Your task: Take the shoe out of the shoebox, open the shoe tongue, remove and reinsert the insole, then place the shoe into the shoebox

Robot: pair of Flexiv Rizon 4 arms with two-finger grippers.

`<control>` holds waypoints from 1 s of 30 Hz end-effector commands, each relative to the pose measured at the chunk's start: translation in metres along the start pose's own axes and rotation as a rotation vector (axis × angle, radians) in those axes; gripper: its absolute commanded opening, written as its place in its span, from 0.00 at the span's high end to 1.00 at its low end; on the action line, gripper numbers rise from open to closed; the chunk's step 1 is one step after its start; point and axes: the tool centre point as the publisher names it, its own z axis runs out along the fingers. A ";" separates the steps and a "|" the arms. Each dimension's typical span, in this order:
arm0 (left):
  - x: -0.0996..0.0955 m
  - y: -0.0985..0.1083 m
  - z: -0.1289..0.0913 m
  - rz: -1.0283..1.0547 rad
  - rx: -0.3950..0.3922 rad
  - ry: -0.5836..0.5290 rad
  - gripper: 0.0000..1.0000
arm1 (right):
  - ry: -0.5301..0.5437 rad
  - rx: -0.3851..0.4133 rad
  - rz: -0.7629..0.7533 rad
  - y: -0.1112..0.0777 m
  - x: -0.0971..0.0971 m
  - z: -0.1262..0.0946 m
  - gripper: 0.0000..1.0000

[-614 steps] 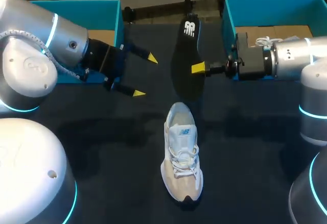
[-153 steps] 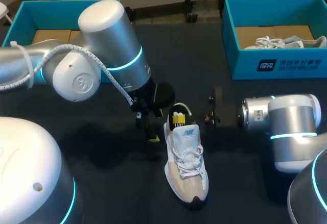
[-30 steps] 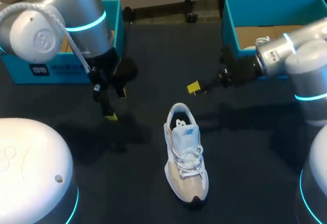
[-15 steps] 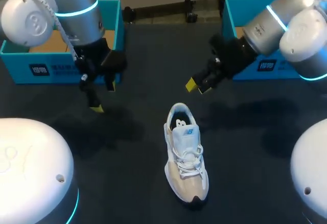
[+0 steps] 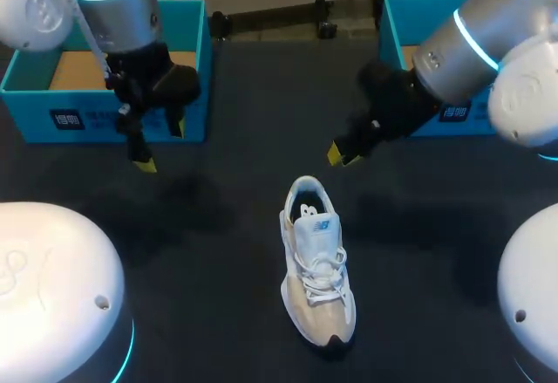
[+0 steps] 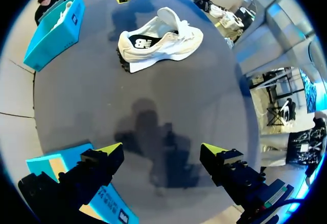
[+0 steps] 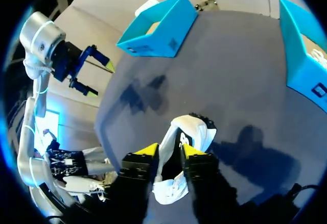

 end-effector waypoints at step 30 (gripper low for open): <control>-0.001 0.017 -0.018 0.083 -0.032 -0.039 0.00 | -0.352 -0.149 0.205 -0.005 0.056 0.026 1.00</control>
